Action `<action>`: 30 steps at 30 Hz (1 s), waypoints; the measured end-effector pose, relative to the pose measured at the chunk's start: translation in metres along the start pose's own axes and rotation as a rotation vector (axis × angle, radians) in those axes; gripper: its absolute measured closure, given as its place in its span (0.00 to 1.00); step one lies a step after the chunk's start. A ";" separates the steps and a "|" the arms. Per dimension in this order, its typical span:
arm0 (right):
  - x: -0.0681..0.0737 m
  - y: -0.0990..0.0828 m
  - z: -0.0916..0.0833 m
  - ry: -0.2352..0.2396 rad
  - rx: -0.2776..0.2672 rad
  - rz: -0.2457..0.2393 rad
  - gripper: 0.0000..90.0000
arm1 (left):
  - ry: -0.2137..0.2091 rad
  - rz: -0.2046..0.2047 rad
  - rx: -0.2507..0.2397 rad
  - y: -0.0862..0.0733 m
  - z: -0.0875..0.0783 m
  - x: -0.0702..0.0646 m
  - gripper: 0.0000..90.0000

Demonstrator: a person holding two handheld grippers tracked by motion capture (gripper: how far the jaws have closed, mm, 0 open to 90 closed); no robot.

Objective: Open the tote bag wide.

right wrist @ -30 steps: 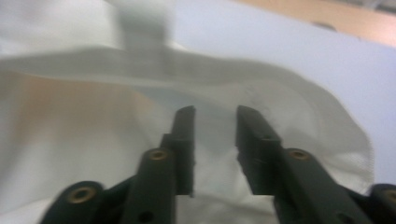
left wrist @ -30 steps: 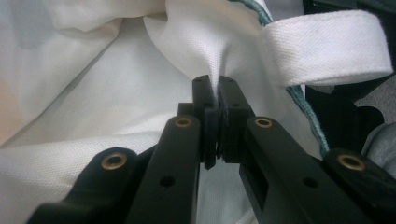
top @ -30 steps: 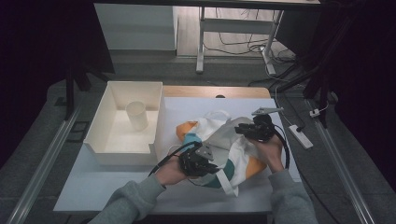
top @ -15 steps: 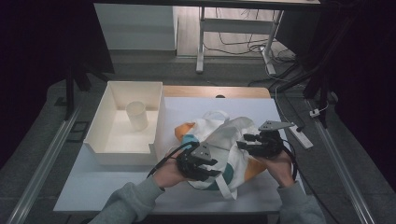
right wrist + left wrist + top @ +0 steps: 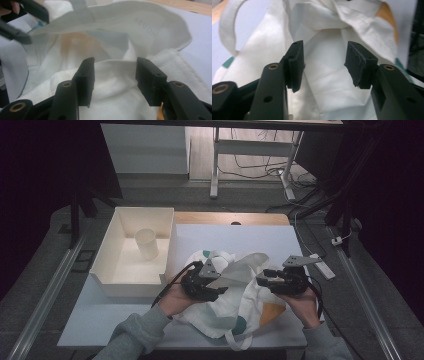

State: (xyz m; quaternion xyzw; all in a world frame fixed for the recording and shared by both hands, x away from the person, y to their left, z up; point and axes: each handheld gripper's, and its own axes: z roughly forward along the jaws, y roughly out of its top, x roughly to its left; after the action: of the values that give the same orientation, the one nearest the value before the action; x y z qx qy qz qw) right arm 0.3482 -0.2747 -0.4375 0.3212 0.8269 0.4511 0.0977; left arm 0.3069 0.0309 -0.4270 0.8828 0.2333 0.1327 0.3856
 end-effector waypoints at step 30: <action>0.080 0.027 0.040 -0.131 0.180 -0.265 0.49 | 0.042 -0.105 0.070 -0.007 0.031 0.027 0.96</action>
State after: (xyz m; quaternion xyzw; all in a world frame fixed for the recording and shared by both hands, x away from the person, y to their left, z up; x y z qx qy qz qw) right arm 0.3167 -0.1874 -0.4284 0.2454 0.8909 0.3366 0.1810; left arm 0.3408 0.0300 -0.4511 0.8793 0.2919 0.1227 0.3557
